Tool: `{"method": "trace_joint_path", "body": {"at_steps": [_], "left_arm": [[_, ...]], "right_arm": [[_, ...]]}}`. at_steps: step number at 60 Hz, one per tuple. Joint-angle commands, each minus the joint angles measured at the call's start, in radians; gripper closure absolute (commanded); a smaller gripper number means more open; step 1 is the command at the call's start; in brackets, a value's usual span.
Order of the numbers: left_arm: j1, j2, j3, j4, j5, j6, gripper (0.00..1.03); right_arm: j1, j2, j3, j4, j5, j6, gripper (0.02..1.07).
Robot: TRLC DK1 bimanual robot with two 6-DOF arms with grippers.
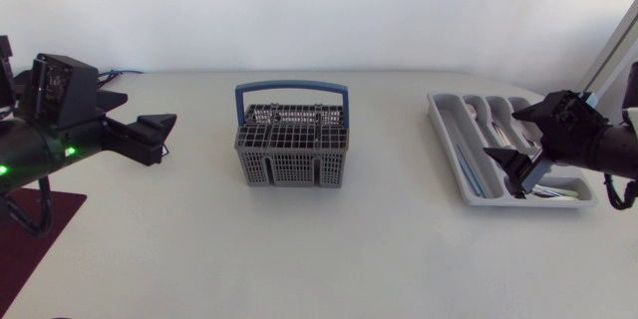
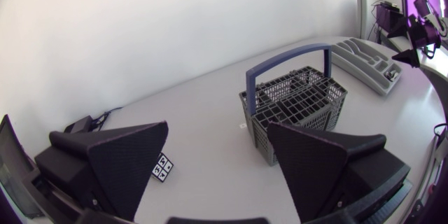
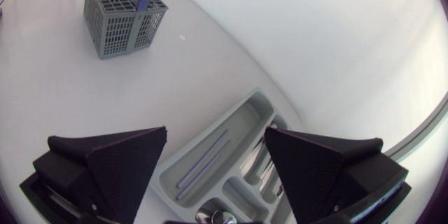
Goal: Transfer all utensils from the basket to the drawer tray.
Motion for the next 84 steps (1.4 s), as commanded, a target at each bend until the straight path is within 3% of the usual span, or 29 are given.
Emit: {"method": "trace_joint_path", "body": {"at_steps": [1, 8, 19, 32, 44, 55, 84], "left_arm": [[0.01, -0.039, -0.043, 0.013, -0.004, 0.031, 0.04], [0.022, -0.076, -0.074, 0.038, 0.005, 0.032, 0.04], [0.058, -0.148, -0.144, 0.102, 0.012, 0.019, 0.04], [0.096, -0.22, -0.217, 0.131, 0.018, -0.001, 0.04], [0.153, -0.28, -0.296, 0.188, 0.024, -0.038, 0.04], [0.193, -0.329, -0.355, 0.219, 0.024, -0.1, 0.04], [0.201, -0.575, -0.526, 0.204, 0.019, -0.195, 0.05]], "right_arm": [[0.054, -0.061, -0.07, 0.053, 0.035, 0.11, 0.06], [0.15, -0.147, -0.146, 0.152, 0.127, 0.18, 0.06], [0.281, -0.267, -0.22, 0.175, 0.254, 0.311, 0.06], [0.293, -0.42, -0.297, 0.234, 0.328, 0.564, 0.06], [0.396, -0.583, -0.363, 0.237, 0.523, 0.631, 0.06], [0.397, -0.672, -0.41, 0.235, 0.574, 0.651, 0.06], [0.32, -0.932, -0.557, 0.163, 0.506, 0.808, 0.06]]}}
